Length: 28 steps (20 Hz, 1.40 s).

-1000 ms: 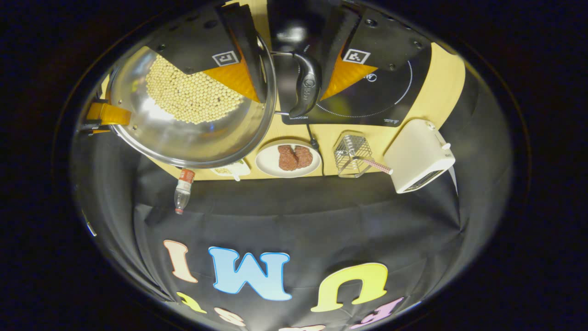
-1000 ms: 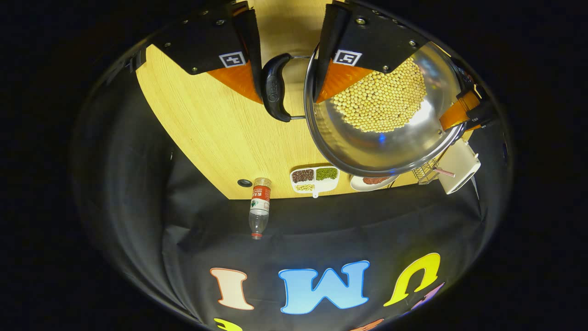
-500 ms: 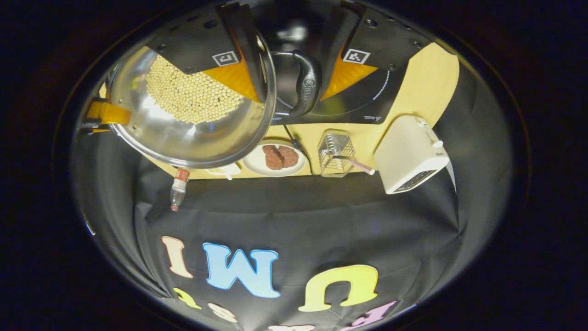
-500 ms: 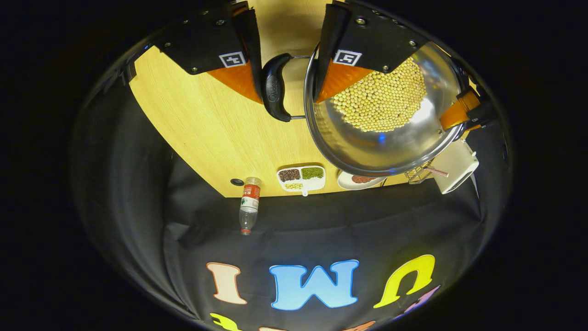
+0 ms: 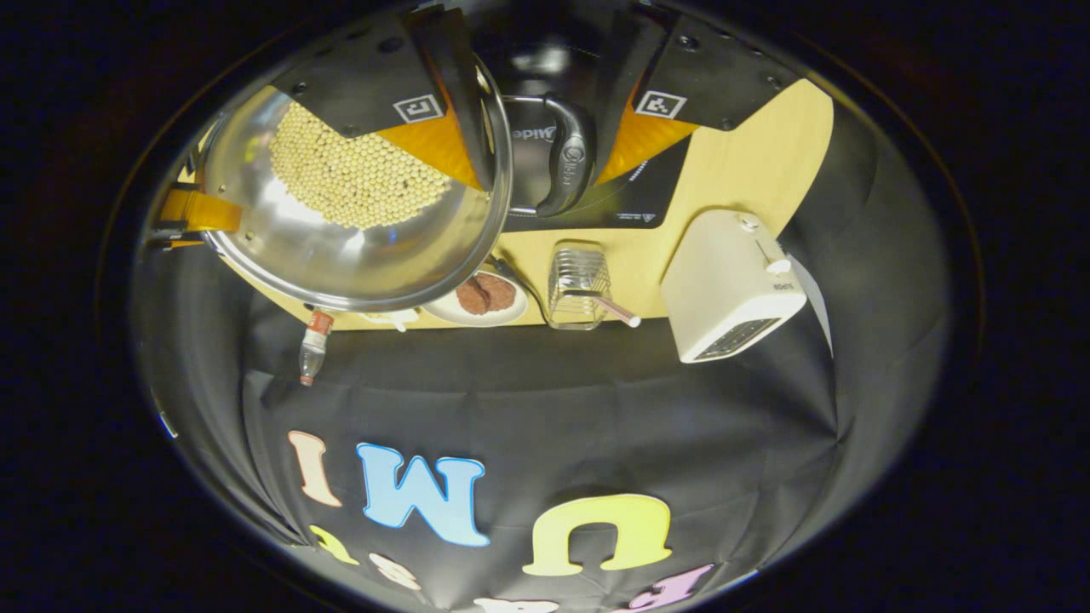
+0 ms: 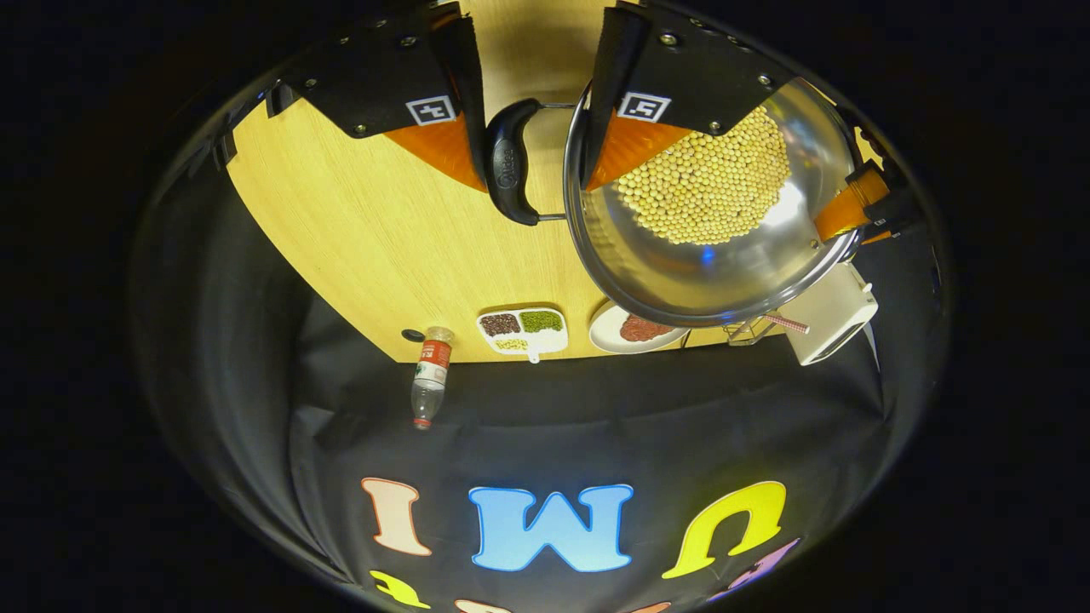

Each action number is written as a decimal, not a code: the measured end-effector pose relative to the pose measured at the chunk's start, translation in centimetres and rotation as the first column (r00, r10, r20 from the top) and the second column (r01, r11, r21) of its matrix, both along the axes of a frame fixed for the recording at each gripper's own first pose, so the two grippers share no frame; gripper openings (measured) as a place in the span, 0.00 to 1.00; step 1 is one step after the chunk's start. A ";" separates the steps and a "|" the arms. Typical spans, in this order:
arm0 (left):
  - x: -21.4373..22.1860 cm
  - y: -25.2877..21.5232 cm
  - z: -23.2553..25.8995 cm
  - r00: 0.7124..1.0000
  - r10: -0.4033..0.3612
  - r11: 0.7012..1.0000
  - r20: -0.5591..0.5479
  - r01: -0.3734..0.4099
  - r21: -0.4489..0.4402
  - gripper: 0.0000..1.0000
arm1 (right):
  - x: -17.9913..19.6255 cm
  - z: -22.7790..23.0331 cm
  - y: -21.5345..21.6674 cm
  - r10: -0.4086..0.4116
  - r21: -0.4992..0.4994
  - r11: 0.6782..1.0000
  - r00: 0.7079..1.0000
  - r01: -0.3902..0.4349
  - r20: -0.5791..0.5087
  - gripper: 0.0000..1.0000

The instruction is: First push the handle of the pot to place it horizontally, then grasp the pot with both hands and set it on the induction cooktop.

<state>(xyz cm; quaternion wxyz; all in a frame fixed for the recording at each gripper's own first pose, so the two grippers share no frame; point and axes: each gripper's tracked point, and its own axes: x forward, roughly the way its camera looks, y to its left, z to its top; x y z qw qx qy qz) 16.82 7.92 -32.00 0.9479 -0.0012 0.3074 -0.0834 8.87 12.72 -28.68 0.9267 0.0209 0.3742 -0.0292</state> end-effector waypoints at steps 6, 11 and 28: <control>0.2 4.3 -0.3 1.000 0.017 1.000 -0.006 -0.017 0.008 0.63 | 0.2 0.0 3.8 0.020 0.005 1.000 1.000 -0.020 -0.005 0.54; 0.4 7.5 -0.9 0.999 0.036 0.999 -0.014 -0.036 0.013 0.63 | 0.8 -0.3 6.6 0.044 0.006 0.999 0.999 -0.044 -0.014 0.54; 2.1 12.9 -3.5 0.997 0.074 0.997 -0.036 -0.073 0.035 0.64 | 2.5 -2.7 11.8 0.083 0.031 0.996 0.995 -0.082 -0.046 0.54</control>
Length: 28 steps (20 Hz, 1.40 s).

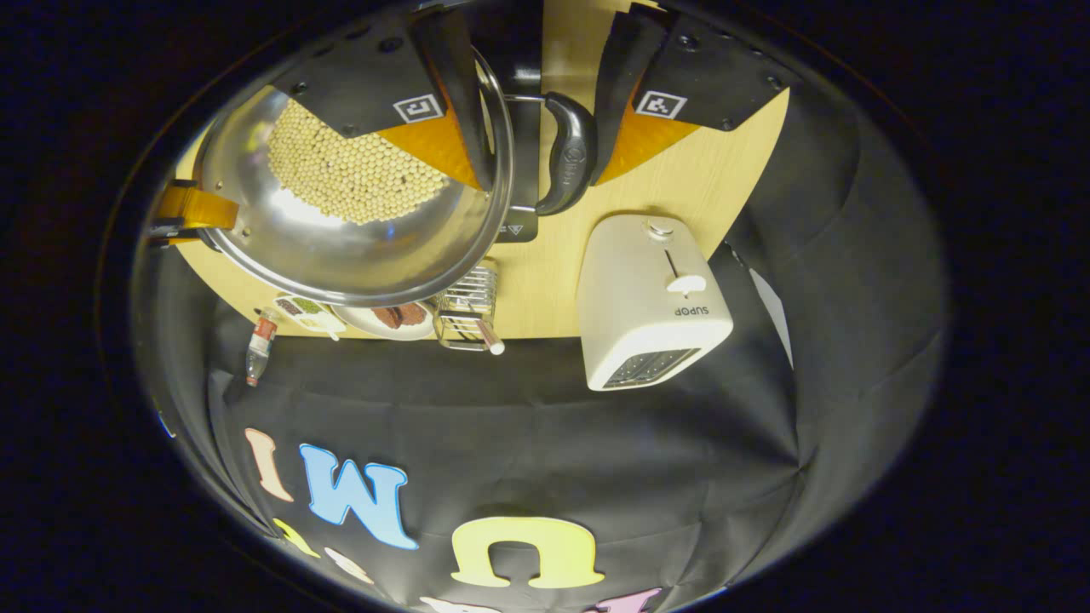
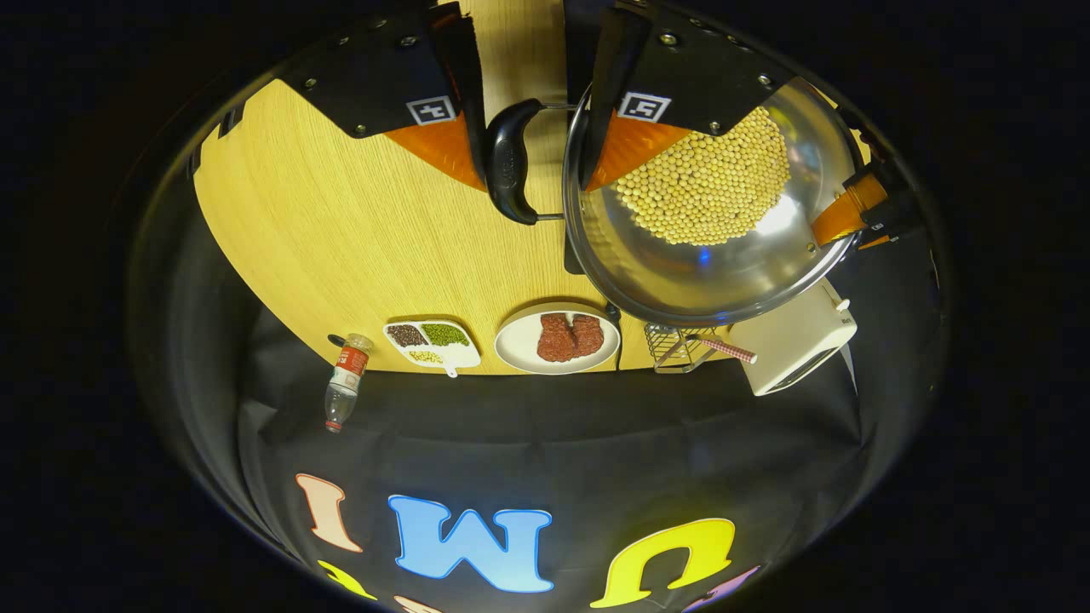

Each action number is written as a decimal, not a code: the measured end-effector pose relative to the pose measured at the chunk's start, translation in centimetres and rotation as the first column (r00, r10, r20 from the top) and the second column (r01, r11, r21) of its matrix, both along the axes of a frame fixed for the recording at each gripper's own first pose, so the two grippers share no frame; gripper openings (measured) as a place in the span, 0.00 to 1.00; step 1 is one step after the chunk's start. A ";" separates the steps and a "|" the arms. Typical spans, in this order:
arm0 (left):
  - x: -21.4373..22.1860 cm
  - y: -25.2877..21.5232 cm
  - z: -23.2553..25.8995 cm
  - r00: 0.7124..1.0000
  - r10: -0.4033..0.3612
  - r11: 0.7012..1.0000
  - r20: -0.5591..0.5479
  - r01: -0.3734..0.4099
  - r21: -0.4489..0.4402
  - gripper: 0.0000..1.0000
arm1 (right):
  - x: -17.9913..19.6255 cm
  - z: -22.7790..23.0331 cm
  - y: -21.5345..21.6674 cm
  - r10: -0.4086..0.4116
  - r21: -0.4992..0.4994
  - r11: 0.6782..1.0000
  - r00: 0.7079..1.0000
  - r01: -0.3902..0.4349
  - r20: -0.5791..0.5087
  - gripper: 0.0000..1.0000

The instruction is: First push the handle of the pot to place it horizontally, then grasp the pot with both hands and set it on the induction cooktop.

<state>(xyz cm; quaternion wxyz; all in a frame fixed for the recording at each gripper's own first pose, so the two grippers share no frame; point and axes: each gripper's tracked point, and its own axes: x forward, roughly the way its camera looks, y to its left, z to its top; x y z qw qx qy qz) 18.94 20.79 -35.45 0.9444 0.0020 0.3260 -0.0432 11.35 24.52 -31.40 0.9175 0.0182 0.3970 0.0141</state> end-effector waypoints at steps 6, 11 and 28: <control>0.3 0.3 3.0 0.993 0.041 0.998 0.111 -0.046 0.040 0.91 | 0.2 1.0 -0.5 0.049 -0.004 0.999 0.995 -0.049 0.085 0.70; 0.1 -1.0 8.8 0.964 0.047 0.995 0.261 -0.067 0.070 1.00 | 1.6 5.1 -4.3 0.035 -0.022 0.999 0.964 -0.030 0.265 0.99; -13.0 -22.0 28.1 0.823 0.059 0.998 0.565 -0.058 -0.019 0.97 | -7.3 20.3 -22.4 0.064 -0.030 0.998 0.804 -0.058 0.590 0.98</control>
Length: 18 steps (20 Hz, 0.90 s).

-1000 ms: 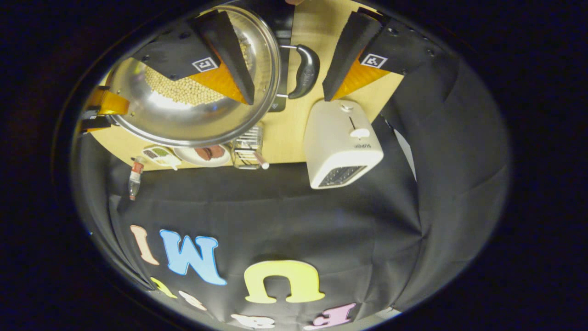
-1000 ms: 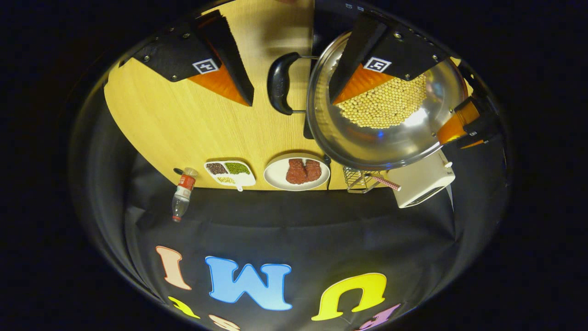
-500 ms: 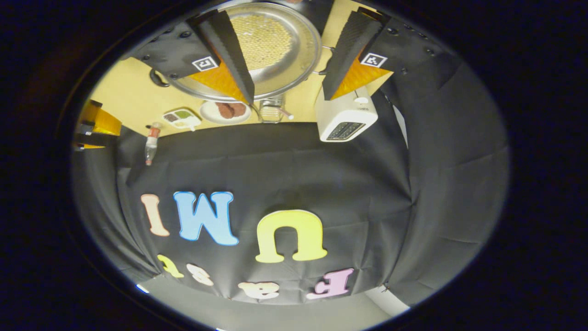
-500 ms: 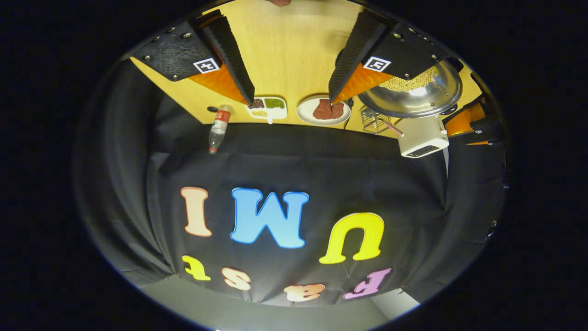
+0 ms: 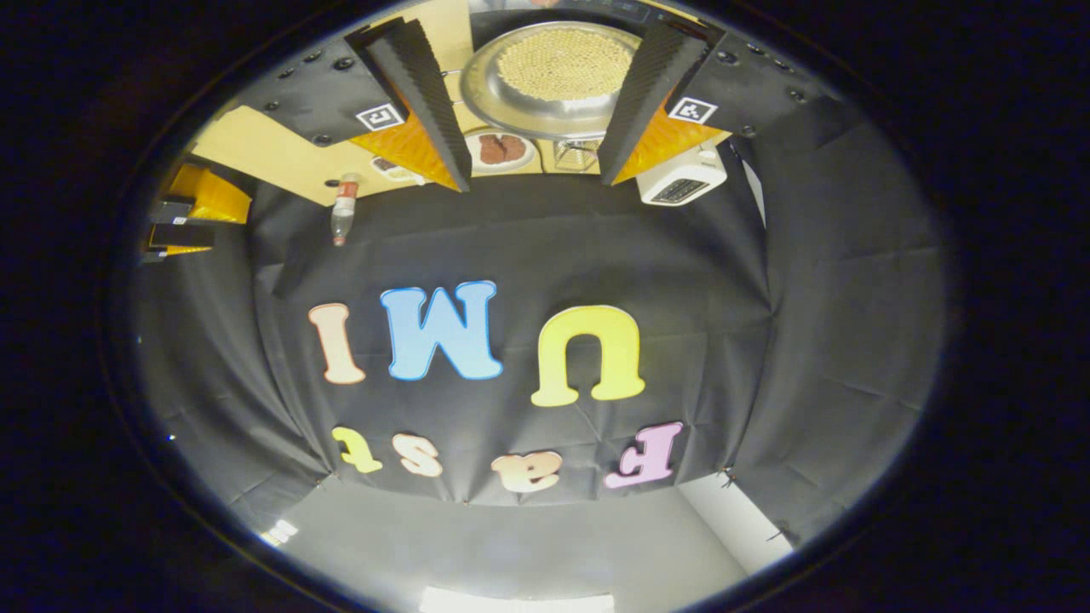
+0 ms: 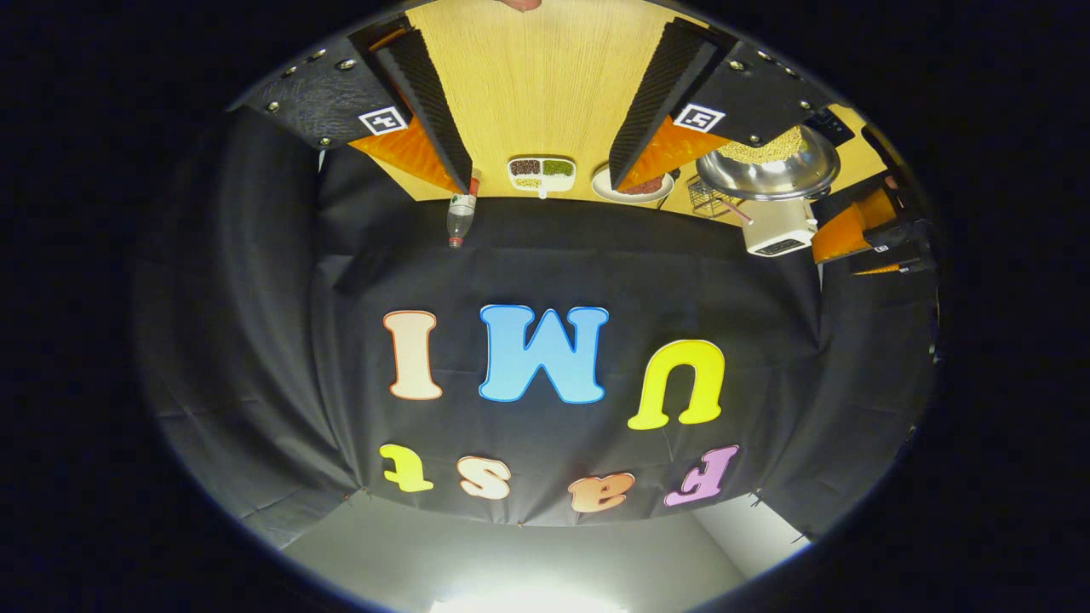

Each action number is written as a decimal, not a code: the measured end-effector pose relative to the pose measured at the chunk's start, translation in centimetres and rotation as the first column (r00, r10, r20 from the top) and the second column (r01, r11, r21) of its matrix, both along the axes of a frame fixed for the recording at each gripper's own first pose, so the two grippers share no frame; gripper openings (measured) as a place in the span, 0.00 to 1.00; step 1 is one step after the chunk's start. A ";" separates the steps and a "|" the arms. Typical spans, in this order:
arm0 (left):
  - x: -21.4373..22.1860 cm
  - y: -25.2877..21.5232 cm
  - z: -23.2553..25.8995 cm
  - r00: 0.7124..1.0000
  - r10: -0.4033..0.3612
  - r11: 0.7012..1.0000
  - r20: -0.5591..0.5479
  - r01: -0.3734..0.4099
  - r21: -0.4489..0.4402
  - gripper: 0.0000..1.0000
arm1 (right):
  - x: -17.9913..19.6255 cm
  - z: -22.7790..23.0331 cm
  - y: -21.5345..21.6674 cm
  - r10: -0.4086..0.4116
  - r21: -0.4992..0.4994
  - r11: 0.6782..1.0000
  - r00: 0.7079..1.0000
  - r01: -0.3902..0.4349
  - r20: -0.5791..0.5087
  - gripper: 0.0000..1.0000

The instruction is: First push the handle of the pot to place it horizontally, then grasp the pot with both hands and set it on the induction cooktop.

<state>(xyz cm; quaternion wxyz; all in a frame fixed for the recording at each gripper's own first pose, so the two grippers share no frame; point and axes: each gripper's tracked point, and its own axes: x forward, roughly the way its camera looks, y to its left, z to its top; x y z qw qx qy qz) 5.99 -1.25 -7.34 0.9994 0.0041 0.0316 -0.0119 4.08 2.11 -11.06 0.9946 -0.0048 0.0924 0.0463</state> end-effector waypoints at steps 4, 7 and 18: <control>-2.3 -3.0 2.5 0.999 -0.015 1.000 0.036 0.015 0.003 0.98 | -1.6 1.8 -3.1 -0.001 0.014 1.000 1.000 0.000 0.019 0.98; -3.8 -3.9 3.6 0.998 -0.038 0.999 0.055 0.037 0.010 0.93 | -2.6 3.4 -3.8 -0.022 0.050 0.999 0.999 0.020 0.045 0.98; -9.4 -0.4 5.9 0.994 -0.062 0.998 0.093 0.062 0.002 1.00 | -8.4 6.6 -0.2 -0.066 0.066 0.996 0.994 0.060 0.090 0.98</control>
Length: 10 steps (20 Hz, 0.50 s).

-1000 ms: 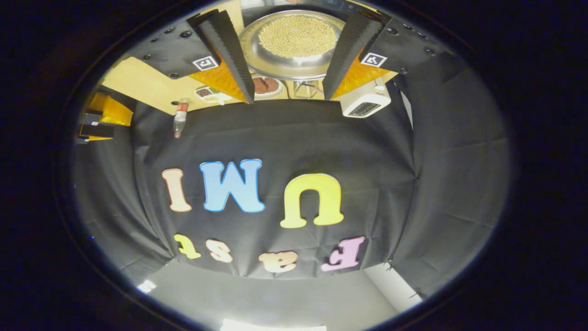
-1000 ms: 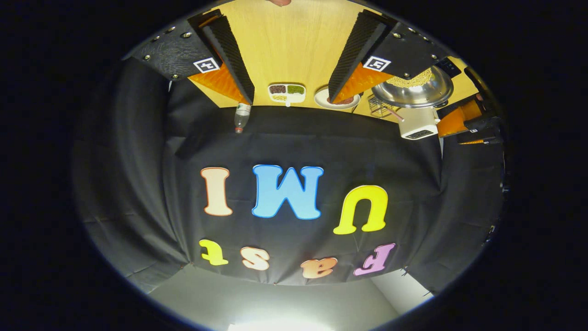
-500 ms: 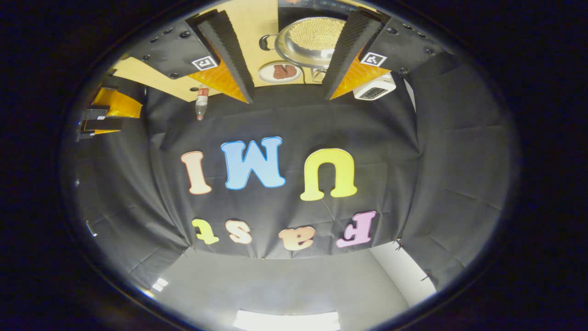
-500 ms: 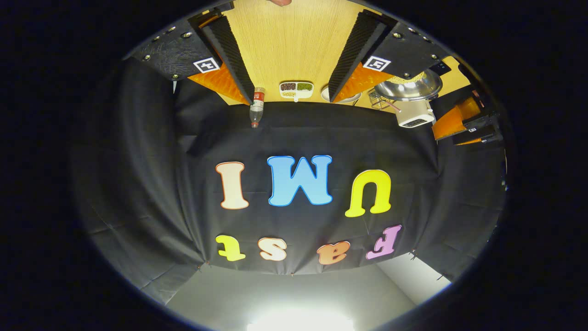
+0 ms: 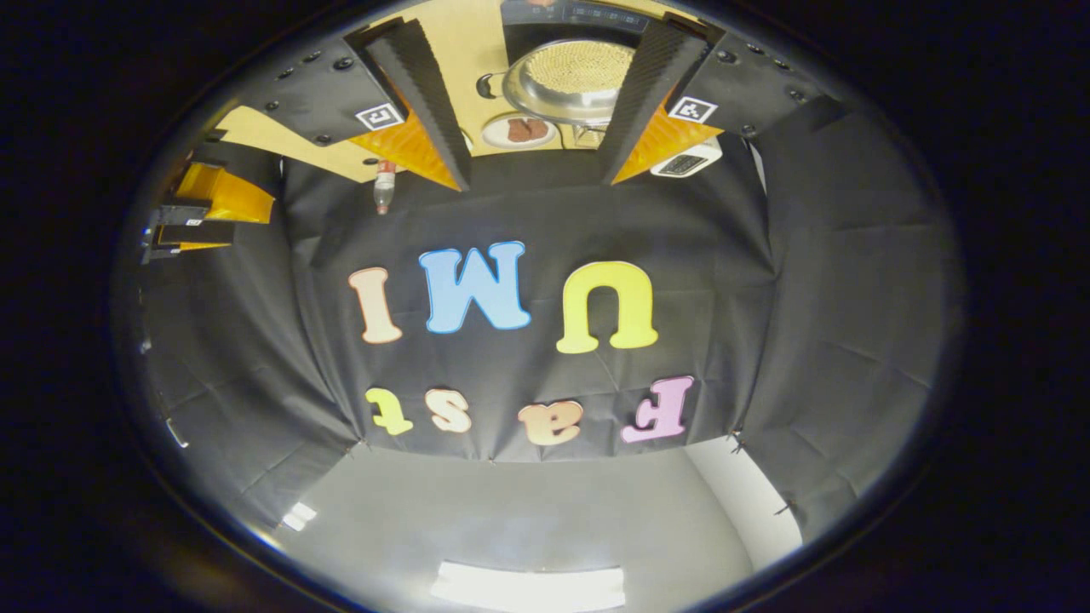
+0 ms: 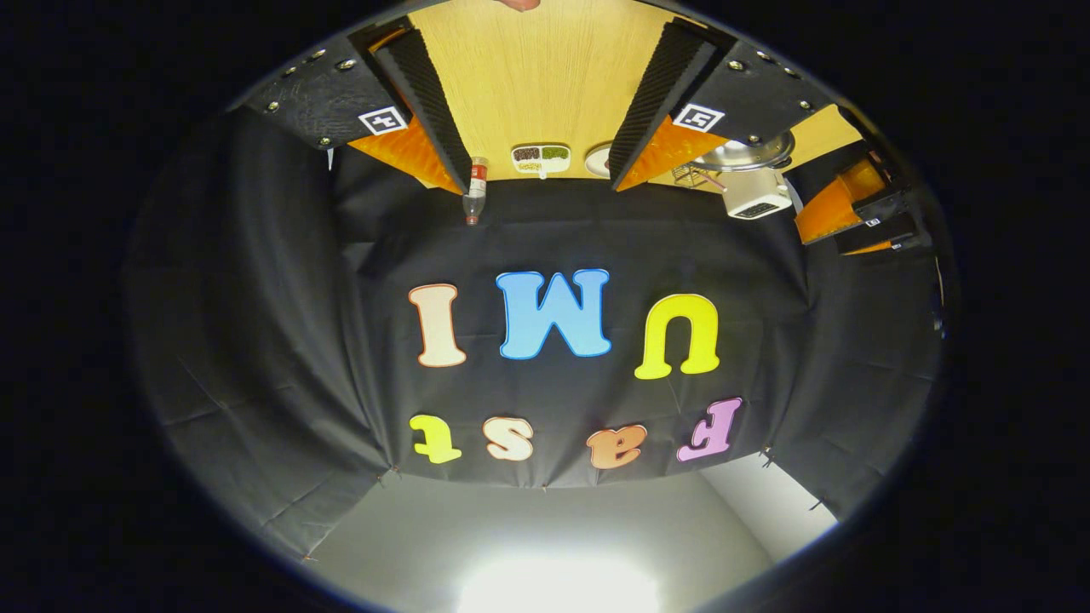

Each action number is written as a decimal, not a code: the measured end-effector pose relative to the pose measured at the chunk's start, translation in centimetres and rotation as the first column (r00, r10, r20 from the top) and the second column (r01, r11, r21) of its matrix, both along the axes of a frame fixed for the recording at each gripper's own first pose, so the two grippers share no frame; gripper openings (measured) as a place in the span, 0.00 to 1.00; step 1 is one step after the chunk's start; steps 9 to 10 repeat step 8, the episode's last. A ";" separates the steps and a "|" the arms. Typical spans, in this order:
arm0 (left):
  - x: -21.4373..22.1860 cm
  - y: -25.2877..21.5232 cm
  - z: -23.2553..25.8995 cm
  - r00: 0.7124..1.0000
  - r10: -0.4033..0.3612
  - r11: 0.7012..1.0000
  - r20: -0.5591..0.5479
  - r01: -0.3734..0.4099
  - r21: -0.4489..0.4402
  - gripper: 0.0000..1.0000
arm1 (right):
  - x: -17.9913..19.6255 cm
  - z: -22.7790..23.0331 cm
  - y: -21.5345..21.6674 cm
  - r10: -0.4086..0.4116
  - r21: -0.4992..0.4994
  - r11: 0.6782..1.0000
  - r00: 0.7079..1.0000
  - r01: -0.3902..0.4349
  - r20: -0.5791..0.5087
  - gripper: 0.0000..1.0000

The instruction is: First push the handle of the pot to place it horizontally, then grasp the pot with both hands and set it on the induction cooktop.

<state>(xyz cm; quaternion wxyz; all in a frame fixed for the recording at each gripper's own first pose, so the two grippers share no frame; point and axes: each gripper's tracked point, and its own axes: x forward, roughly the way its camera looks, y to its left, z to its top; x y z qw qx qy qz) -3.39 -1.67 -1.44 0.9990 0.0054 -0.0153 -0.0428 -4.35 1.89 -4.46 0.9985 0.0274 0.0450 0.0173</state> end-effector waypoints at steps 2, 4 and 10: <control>-1.0 0.7 0.1 1.000 0.004 1.000 0.005 -0.004 -0.002 0.98 | -0.9 0.1 0.3 -0.003 -0.008 1.000 1.000 0.003 -0.001 0.98; -1.9 1.1 0.1 1.000 0.008 1.000 0.007 -0.008 -0.010 0.93 | -1.8 0.4 0.5 -0.009 -0.011 1.000 1.000 0.010 0.004 0.98; -3.0 1.8 0.0 1.000 0.015 1.000 0.001 -0.015 -0.022 0.90 | -3.4 0.8 0.8 -0.016 -0.012 1.000 1.000 0.016 0.017 0.98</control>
